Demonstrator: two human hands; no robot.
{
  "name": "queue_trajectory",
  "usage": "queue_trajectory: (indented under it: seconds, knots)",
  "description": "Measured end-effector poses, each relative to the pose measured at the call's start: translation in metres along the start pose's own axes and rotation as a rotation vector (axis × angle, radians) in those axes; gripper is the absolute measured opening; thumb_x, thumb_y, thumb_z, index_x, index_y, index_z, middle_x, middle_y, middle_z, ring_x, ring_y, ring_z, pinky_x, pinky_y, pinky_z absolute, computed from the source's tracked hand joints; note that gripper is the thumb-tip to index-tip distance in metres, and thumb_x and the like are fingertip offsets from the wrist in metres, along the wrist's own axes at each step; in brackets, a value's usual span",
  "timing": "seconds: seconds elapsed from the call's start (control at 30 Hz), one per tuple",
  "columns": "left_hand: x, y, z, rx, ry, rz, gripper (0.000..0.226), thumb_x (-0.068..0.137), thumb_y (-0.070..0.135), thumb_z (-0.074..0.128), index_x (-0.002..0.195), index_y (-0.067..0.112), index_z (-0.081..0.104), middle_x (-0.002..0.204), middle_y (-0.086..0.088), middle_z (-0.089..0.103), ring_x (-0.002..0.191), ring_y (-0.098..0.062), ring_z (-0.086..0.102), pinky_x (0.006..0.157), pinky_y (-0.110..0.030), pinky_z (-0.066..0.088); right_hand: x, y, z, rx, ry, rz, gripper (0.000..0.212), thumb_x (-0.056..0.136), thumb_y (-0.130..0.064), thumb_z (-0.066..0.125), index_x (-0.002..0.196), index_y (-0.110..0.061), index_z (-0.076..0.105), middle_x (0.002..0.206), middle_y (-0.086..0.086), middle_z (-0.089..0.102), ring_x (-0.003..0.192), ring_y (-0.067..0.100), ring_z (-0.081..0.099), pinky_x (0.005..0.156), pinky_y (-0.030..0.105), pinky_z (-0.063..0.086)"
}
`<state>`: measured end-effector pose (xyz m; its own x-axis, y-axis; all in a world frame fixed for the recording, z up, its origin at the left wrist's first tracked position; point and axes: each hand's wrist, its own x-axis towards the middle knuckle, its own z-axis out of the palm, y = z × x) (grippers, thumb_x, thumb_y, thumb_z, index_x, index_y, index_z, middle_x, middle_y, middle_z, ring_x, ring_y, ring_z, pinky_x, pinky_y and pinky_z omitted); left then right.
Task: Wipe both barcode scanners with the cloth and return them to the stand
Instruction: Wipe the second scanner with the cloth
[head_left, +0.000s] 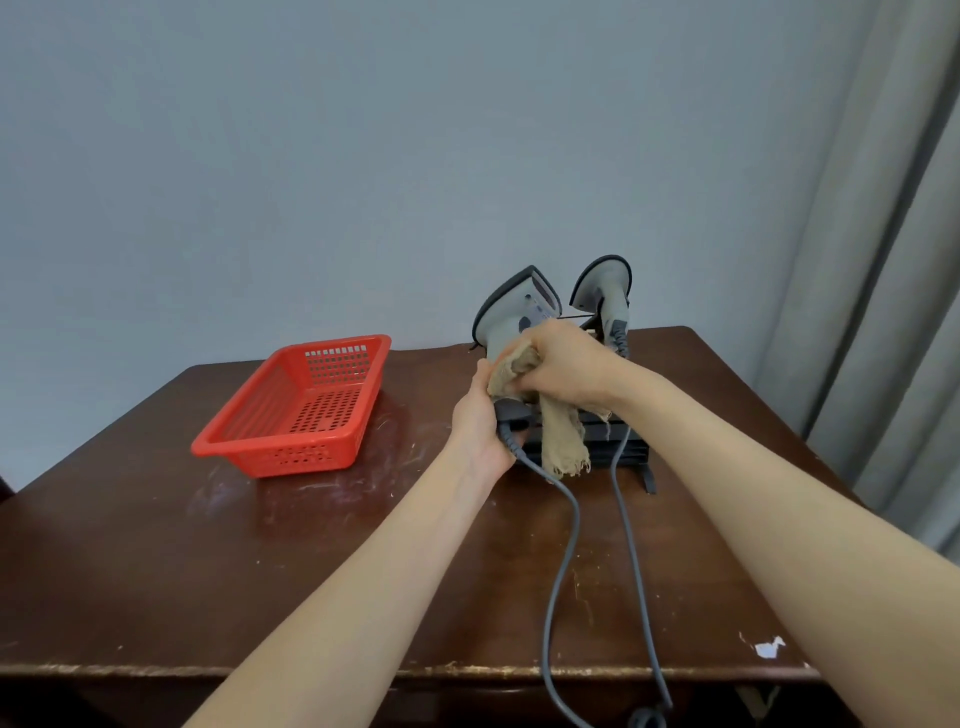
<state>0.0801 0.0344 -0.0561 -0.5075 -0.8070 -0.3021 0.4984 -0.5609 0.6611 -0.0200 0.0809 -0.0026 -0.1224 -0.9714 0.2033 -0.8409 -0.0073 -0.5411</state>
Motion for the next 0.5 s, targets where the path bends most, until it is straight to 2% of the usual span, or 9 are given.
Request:
queue_trajectory:
  seconds: [0.07, 0.13, 0.2, 0.27, 0.37, 0.43, 0.5]
  knots:
    - [-0.002, 0.001, 0.0, 0.007, 0.01, -0.005, 0.045, 0.093, 0.044, 0.053, 0.12, 0.008, 0.059, 0.113, -0.017, 0.067, 0.094, -0.03, 0.067, 0.078, -0.044, 0.057, 0.003, 0.0, -0.002, -0.022, 0.091, 0.001, 0.027, 0.078, -0.029, 0.066, 0.09, -0.005, 0.067, 0.09, 0.012, 0.07, 0.086, 0.031, 0.063, 0.081, 0.047, 0.054]
    - [-0.005, -0.001, 0.001, -0.026, 0.014, -0.025, 0.046, 0.094, 0.04, 0.053, 0.127, 0.008, 0.055, 0.103, -0.015, 0.066, 0.077, -0.026, 0.066, 0.057, -0.033, 0.057, 0.003, -0.001, -0.005, -0.085, 0.238, 0.03, 0.011, 0.085, -0.025, 0.063, 0.09, -0.017, 0.068, 0.092, 0.0, 0.067, 0.085, 0.022, 0.06, 0.078, 0.039, 0.053]
    - [-0.005, -0.002, 0.001, -0.055, 0.022, -0.034, 0.045, 0.095, 0.038, 0.053, 0.129, 0.009, 0.053, 0.097, -0.013, 0.064, 0.07, -0.023, 0.064, 0.048, -0.027, 0.054, 0.004, -0.001, -0.004, -0.119, 0.288, 0.039, 0.013, 0.087, -0.019, 0.061, 0.097, -0.02, 0.07, 0.096, 0.001, 0.066, 0.087, 0.023, 0.06, 0.078, 0.04, 0.053]
    - [-0.006, -0.002, -0.001, -0.061, -0.005, -0.033, 0.044, 0.095, 0.039, 0.052, 0.127, 0.009, 0.055, 0.102, -0.014, 0.066, 0.079, -0.025, 0.066, 0.053, -0.032, 0.056, 0.002, 0.0, -0.001, -0.09, 0.156, -0.005, 0.016, 0.084, -0.018, 0.062, 0.097, -0.016, 0.071, 0.094, 0.006, 0.069, 0.087, 0.026, 0.063, 0.079, 0.044, 0.054]
    - [-0.004, 0.0, -0.005, -0.012, -0.023, 0.004, 0.037, 0.096, 0.041, 0.049, 0.108, 0.009, 0.062, 0.102, -0.015, 0.069, 0.088, -0.028, 0.067, 0.072, -0.042, 0.056, -0.002, 0.003, 0.005, 0.015, -0.028, -0.035, 0.026, 0.079, -0.018, 0.068, 0.094, 0.003, 0.066, 0.093, 0.021, 0.069, 0.088, 0.035, 0.064, 0.082, 0.049, 0.053]
    - [-0.005, 0.0, -0.005, -0.004, -0.019, 0.001, 0.037, 0.096, 0.041, 0.049, 0.109, 0.009, 0.062, 0.1, -0.015, 0.069, 0.085, -0.028, 0.068, 0.071, -0.042, 0.056, -0.001, 0.006, 0.003, 0.023, -0.003, -0.014, 0.029, 0.078, -0.018, 0.068, 0.094, 0.006, 0.063, 0.096, 0.024, 0.066, 0.09, 0.038, 0.061, 0.081, 0.05, 0.053]
    - [-0.006, -0.003, -0.003, -0.04, -0.009, -0.034, 0.041, 0.096, 0.039, 0.051, 0.121, 0.008, 0.058, 0.099, -0.015, 0.068, 0.072, -0.026, 0.069, 0.059, -0.035, 0.057, 0.006, 0.011, 0.002, -0.012, 0.112, -0.01, 0.018, 0.078, -0.026, 0.067, 0.086, -0.009, 0.07, 0.09, 0.012, 0.07, 0.085, 0.031, 0.064, 0.079, 0.047, 0.055]
